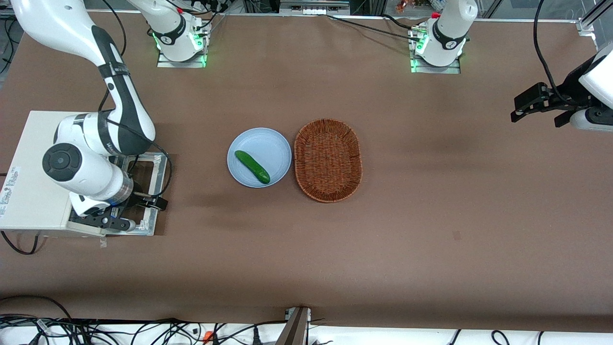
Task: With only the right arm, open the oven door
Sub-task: 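Hook the handle with the right gripper and pull the door down open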
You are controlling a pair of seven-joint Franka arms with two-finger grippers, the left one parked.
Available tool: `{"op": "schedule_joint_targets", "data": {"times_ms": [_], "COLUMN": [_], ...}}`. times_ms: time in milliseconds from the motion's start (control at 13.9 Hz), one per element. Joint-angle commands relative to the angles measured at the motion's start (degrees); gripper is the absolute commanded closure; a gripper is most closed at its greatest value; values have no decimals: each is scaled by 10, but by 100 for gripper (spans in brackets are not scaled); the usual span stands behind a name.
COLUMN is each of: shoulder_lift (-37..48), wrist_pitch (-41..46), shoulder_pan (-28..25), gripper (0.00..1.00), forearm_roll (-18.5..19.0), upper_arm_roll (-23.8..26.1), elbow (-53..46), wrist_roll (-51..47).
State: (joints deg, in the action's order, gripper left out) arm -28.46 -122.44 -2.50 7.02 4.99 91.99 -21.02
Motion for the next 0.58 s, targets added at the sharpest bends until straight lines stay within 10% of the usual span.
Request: {"op": "schedule_joint_targets", "data": {"times_ms": [0, 505], "shoulder_lift": [92, 309], "wrist_pitch": [79, 242], "shoulder_pan": [-1, 8], "gripper": [0, 0], "forearm_roll": [-4, -86], "upper_arm_roll": [1, 31], "elbow": [12, 35], "wrist_roll": [1, 77]}}
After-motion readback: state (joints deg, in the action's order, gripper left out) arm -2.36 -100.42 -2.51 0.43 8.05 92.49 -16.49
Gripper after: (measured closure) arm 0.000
